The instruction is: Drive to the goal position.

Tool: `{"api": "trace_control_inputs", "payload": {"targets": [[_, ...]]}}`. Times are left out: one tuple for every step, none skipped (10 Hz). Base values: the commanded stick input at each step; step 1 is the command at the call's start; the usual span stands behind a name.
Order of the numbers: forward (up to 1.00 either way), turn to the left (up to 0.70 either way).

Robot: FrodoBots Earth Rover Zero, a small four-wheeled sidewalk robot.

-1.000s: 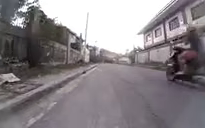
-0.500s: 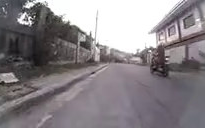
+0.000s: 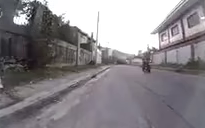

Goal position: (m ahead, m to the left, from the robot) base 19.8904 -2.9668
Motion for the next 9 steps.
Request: {"api": "trace_control_inputs", "payload": {"targets": [[1.0, 0.0], [1.0, -0.1], [1.0, -0.26], [1.0, -0.39], [1.0, -0.31], [1.0, -0.23], [1.0, -0.14], [1.0, -0.06], [1.0, 0.0]]}}
